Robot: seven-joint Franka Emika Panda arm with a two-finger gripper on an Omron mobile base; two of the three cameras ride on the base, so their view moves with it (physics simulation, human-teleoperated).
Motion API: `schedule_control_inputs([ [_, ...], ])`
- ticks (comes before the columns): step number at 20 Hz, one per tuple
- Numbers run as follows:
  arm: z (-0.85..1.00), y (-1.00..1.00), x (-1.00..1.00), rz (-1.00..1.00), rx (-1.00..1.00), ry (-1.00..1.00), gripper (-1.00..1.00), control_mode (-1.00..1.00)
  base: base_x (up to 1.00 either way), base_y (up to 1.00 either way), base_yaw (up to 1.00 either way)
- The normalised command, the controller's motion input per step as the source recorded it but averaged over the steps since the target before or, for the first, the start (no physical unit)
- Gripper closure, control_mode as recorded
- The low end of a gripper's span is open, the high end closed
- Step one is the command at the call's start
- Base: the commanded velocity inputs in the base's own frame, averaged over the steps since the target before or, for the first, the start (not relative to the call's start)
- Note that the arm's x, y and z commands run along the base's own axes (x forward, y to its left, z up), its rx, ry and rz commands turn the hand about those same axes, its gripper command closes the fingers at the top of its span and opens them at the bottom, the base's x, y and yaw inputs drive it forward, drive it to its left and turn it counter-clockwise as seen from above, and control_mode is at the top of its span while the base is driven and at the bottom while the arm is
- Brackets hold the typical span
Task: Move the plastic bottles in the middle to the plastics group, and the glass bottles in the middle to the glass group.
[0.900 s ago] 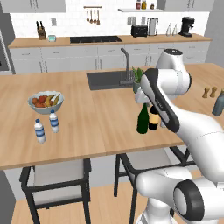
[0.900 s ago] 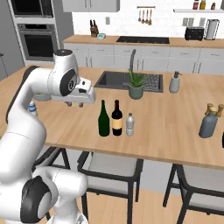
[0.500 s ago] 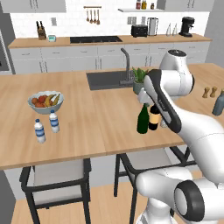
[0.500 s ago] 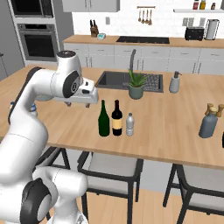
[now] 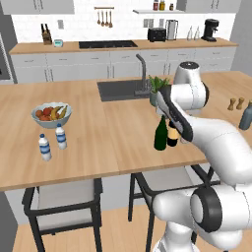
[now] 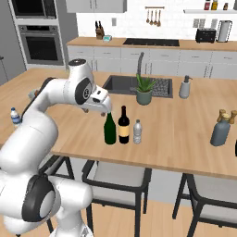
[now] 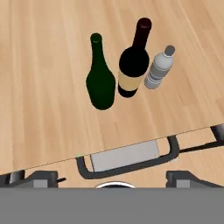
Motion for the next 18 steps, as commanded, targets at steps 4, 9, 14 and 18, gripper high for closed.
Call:
schedule_control_inputs([
  [4,-0.16,0.02,0.80,-0.27,0.00,0.07,-1.00,-1.00,0.00,0.00,0.00],
  [9,-0.28,0.19,0.57,-0.22,-0.02,0.04,-1.00,-1.00,0.00,0.00,0.00],
  [14,-0.27,-0.01,0.60,-0.14,-0.15,0.04,-1.00,-1.00,0.00,0.00,0.00],
  [18,-0.30,-0.05,0.50,-0.06,-0.13,0.03,-1.00,-1.00,0.00,0.00,0.00],
])
